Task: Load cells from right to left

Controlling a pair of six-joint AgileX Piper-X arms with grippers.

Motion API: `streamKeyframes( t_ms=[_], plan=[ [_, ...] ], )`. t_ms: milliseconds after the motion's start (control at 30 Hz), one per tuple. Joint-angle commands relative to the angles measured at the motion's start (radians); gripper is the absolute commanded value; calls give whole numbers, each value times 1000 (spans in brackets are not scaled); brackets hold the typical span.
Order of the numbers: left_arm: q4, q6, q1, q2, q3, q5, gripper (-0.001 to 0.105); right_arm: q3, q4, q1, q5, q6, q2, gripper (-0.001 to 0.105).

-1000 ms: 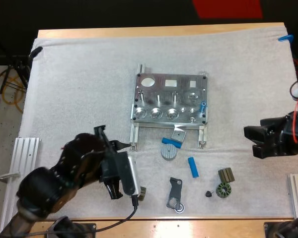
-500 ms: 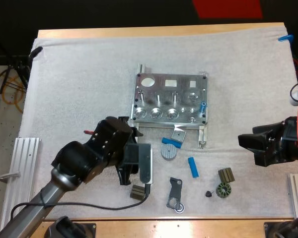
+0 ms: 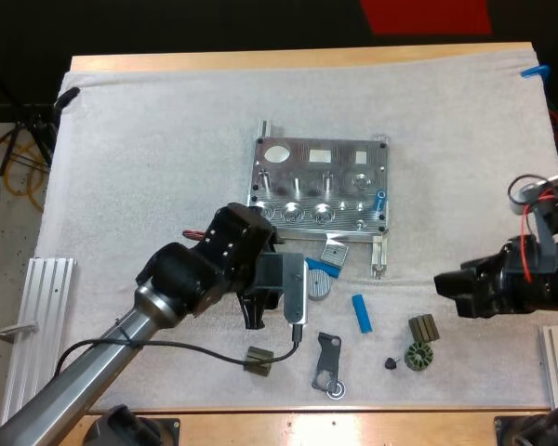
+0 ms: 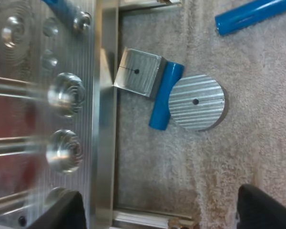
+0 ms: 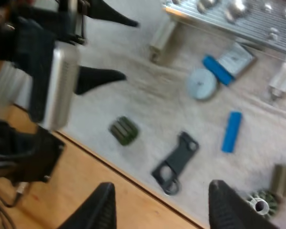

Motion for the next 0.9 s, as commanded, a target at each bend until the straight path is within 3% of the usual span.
streamKeyframes(
  t_ms=[0, 167, 433, 600, 733, 867],
  plan=[
    [-22, 3, 3, 11, 1, -10, 65, 22, 41, 13, 41, -15, -21, 44],
    [-59, 28, 3, 54, 1, -10, 65, 56, 41, 92, 102, -32, -34, 44],
    [-79, 167, 3, 169, 1, -17, 65, 80, 41, 221, 120, -32, -34, 44],
    [-111, 192, 3, 237, 1, -17, 65, 80, 41, 242, 136, -32, -34, 44],
    [-135, 281, 3, 299, 1, -17, 62, 80, 41, 241, 136, -32, -34, 44],
    [-172, 295, 3, 345, 1, -17, 60, 80, 41, 241, 136, -32, -34, 44]
  ],
)
